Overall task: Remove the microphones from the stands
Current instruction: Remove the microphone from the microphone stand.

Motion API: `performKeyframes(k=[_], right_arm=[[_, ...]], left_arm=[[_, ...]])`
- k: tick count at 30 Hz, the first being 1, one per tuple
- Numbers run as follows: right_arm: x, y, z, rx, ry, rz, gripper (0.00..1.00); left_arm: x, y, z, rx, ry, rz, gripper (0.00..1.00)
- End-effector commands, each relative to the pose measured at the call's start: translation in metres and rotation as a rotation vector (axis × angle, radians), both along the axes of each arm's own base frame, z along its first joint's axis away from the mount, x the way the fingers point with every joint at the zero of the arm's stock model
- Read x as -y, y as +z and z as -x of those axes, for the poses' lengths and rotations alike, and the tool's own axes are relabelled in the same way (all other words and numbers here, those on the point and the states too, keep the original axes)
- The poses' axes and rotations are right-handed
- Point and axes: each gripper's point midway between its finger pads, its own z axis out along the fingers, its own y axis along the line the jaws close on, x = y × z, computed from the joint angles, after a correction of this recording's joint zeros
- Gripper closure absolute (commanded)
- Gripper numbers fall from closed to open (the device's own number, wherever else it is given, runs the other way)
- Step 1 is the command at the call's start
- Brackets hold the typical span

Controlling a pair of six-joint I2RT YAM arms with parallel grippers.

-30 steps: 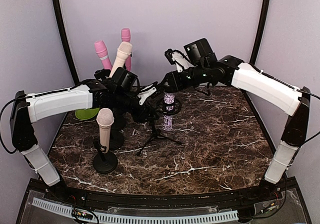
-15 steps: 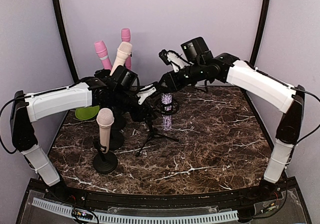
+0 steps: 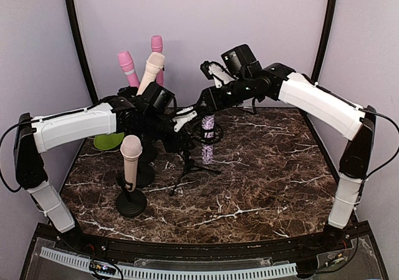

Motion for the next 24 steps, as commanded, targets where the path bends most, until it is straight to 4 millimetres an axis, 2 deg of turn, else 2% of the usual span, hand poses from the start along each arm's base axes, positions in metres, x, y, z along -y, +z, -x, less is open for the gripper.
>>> performKeyframes(k=[1,7,10,15,21,24], right_arm=[[-0.015,0.134,0.025,0.255,0.119,-0.342,0.69],[-0.009,0.16,0.068,0.368,0.33,-0.379,0.69],[-0.003,0.167,0.078,0.408,0.367,-0.388,0.69],[0.007,0.167,0.054,0.381,0.212,-0.347,0.69],[0.016,0.156,0.023,0.347,0.028,-0.281,0.69],[0.016,0.162,0.028,0.362,0.055,-0.298,0.69]], left_arm=[[0.002,-0.027,0.011,-0.008,-0.067,-0.097,1.0],[0.0,-0.034,0.011,-0.014,-0.068,-0.118,1.0],[0.0,-0.037,0.011,-0.015,-0.067,-0.126,1.0],[-0.002,-0.04,0.008,-0.007,-0.056,-0.145,1.0],[-0.004,-0.041,0.005,0.005,-0.045,-0.155,1.0],[-0.004,-0.042,0.002,0.007,-0.034,-0.163,1.0]])
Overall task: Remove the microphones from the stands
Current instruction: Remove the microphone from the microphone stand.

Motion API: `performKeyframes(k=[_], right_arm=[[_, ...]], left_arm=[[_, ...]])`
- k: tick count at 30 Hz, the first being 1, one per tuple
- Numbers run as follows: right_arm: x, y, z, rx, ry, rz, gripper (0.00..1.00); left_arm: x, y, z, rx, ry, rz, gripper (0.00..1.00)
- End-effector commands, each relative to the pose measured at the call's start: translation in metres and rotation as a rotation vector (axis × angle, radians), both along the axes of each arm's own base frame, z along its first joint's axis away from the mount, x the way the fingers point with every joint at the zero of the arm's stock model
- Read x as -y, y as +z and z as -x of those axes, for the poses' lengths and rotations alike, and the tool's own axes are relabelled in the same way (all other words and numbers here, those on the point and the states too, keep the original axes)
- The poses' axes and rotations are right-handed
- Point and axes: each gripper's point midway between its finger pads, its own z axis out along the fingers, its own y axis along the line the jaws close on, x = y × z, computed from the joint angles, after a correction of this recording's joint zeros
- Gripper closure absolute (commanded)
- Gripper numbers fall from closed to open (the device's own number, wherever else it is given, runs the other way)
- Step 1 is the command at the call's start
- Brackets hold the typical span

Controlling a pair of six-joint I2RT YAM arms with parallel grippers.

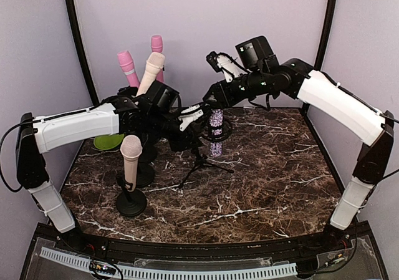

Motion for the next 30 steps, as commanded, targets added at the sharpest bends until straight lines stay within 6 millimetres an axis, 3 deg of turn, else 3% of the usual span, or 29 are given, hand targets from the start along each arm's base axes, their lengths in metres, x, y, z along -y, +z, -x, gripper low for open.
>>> performKeyframes(k=[1,7,10,13,16,22,26,28,30], right_arm=[[-0.006,0.126,0.007,0.213,0.007,-0.331,0.68],[-0.004,0.158,0.035,0.238,0.115,-0.439,0.67],[-0.01,0.152,0.039,0.232,0.153,-0.446,0.67],[-0.014,0.133,0.025,0.216,0.1,-0.38,0.67],[-0.013,0.131,0.018,0.224,0.056,-0.352,0.67],[0.025,0.153,-0.012,0.244,-0.213,-0.373,0.66],[0.044,0.148,-0.03,0.227,-0.325,-0.374,0.66],[0.045,0.137,-0.039,0.2,-0.34,-0.363,0.66],[0.031,0.13,-0.035,0.184,-0.259,-0.354,0.66]], left_arm=[[-0.021,-0.054,0.003,-0.067,0.026,-0.189,1.0],[-0.019,-0.055,-0.001,-0.084,0.046,-0.202,1.0],[-0.011,-0.041,-0.003,-0.083,0.036,-0.163,1.0],[-0.005,-0.031,-0.004,-0.075,0.019,-0.144,1.0],[-0.009,-0.036,-0.006,-0.063,0.012,-0.18,1.0],[-0.025,-0.057,-0.015,-0.022,0.051,-0.289,1.0],[-0.035,-0.057,-0.022,0.034,0.082,-0.328,1.0],[-0.037,-0.053,-0.023,0.051,0.084,-0.328,1.0],[-0.036,-0.049,-0.022,0.057,0.081,-0.321,1.0]])
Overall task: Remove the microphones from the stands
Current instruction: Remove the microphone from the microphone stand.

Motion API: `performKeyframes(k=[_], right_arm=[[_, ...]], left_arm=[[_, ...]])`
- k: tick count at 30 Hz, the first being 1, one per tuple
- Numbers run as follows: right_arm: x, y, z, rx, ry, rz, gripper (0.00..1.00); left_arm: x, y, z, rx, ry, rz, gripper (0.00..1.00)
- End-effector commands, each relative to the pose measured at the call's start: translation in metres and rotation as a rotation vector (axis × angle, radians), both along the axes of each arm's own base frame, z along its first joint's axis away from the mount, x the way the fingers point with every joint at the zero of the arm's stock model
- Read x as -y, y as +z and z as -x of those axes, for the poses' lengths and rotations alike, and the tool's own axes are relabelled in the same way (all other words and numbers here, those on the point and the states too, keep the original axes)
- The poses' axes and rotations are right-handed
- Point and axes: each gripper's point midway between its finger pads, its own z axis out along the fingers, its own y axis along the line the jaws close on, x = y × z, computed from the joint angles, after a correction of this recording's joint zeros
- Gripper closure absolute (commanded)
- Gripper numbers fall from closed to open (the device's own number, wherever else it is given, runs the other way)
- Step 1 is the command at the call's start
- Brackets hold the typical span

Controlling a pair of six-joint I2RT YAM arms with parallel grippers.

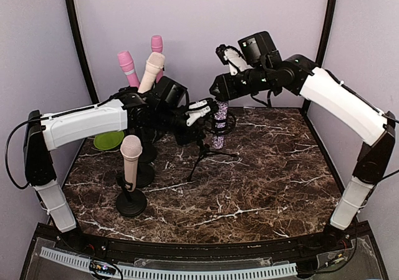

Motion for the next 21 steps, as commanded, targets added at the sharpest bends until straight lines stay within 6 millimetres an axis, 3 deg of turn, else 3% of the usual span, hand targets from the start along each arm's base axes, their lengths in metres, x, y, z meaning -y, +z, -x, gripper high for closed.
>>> performKeyframes(k=[1,5,8,10,13,16,21], right_arm=[[-0.009,0.109,-0.004,0.194,0.057,-0.32,0.66],[-0.059,0.088,0.042,0.189,0.406,-0.272,0.66],[-0.086,0.069,0.066,0.186,0.519,-0.176,0.66],[-0.097,0.063,0.071,0.183,0.536,-0.145,0.66],[-0.107,0.059,0.072,0.176,0.555,-0.149,0.66],[-0.105,0.064,0.059,0.184,0.471,-0.169,0.65],[-0.073,0.094,0.021,0.194,0.187,-0.253,0.65]], left_arm=[[-0.043,-0.056,0.008,-0.074,0.049,-0.237,1.0],[-0.032,-0.04,0.016,-0.102,0.003,-0.185,1.0],[-0.024,-0.028,0.018,-0.11,-0.033,-0.151,1.0],[-0.021,-0.024,0.019,-0.11,-0.05,-0.147,1.0],[-0.02,-0.025,0.019,-0.12,-0.061,-0.163,1.0],[-0.021,-0.027,0.02,-0.123,-0.065,-0.175,1.0],[-0.026,-0.037,0.019,-0.121,-0.051,-0.206,1.0]])
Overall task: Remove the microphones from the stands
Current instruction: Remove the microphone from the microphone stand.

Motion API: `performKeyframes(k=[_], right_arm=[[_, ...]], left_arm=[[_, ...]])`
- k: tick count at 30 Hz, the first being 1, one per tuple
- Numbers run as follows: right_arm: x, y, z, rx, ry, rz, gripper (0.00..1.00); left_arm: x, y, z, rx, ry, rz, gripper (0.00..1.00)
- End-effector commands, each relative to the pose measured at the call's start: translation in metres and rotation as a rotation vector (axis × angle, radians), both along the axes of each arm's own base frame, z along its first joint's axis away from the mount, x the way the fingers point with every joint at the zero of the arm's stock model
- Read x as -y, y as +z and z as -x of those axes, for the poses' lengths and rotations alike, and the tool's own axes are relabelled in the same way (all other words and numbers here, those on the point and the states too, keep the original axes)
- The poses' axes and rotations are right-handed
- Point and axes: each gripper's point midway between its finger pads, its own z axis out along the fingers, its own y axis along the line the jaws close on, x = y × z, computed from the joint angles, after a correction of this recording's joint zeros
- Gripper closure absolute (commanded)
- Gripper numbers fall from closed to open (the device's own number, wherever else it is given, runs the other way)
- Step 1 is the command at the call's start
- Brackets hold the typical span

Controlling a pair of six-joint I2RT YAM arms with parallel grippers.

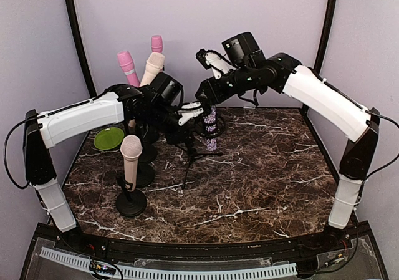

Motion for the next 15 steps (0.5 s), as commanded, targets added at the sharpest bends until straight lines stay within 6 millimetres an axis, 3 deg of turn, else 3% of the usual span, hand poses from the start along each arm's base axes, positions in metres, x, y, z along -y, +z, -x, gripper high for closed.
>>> performKeyframes(k=[1,3,6,11,15], right_arm=[[-0.013,0.115,0.008,0.129,-0.079,-0.371,0.66],[0.009,0.132,0.0,0.135,-0.151,-0.443,0.66],[0.032,0.16,0.008,0.172,-0.149,-0.538,0.66],[0.018,0.178,0.056,0.234,0.154,-0.559,0.65],[0.027,0.179,0.064,0.299,0.175,-0.511,0.64]], left_arm=[[-0.002,-0.033,0.008,-0.037,-0.035,-0.098,1.0],[-0.005,-0.036,0.006,-0.034,-0.027,-0.112,1.0],[-0.007,-0.041,0.006,-0.032,-0.021,-0.125,1.0],[-0.009,-0.045,0.005,-0.033,-0.014,-0.142,1.0],[-0.009,-0.042,0.004,-0.027,-0.016,-0.137,1.0]])
